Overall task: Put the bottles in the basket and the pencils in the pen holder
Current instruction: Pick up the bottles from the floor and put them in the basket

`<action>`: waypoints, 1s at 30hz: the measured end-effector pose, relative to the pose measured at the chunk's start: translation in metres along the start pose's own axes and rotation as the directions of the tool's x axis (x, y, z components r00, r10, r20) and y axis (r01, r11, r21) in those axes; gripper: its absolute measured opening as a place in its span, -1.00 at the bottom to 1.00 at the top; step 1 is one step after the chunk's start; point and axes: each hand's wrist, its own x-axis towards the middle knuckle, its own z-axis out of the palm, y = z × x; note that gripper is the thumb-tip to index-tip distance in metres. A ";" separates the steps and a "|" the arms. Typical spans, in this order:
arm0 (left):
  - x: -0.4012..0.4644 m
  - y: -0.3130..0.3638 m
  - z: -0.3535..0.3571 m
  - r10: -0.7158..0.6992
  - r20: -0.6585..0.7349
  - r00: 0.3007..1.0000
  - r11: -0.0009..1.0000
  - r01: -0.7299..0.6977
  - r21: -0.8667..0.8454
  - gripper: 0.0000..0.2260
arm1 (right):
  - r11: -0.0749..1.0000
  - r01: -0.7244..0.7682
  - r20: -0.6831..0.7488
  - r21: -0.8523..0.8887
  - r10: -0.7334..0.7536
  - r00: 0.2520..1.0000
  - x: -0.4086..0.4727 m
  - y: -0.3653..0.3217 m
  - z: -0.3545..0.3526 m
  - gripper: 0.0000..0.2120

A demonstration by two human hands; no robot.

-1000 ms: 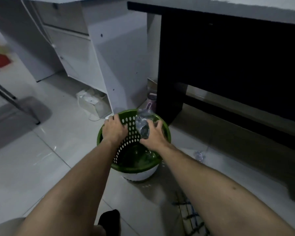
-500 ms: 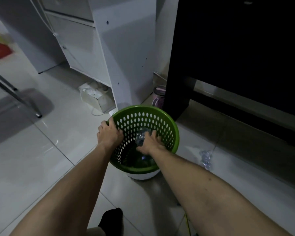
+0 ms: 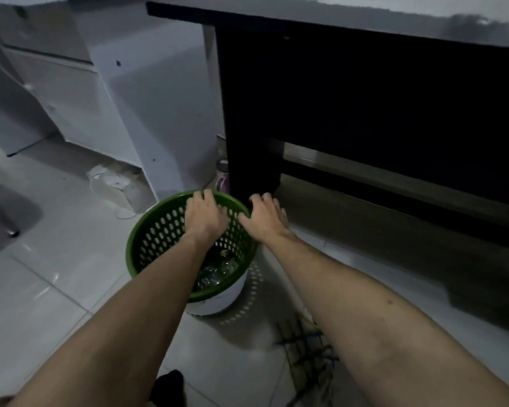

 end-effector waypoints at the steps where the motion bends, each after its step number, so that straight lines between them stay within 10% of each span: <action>1: -0.001 0.021 0.007 0.066 0.002 0.998 0.998 -0.066 -0.011 -0.62 | 1.000 -0.027 -0.016 -0.006 0.027 1.000 -0.003 0.017 -0.007 -0.45; 9: -0.050 0.142 0.093 0.297 0.121 0.947 0.946 -0.275 -0.173 -0.70 | 0.953 -0.294 0.000 -0.075 0.295 0.956 -0.041 0.144 -0.010 -0.46; 30: -0.072 0.168 0.334 0.131 0.495 0.859 0.952 0.030 -0.303 -0.42 | 0.853 -0.500 0.135 -0.149 0.518 0.845 -0.074 0.285 0.100 -0.43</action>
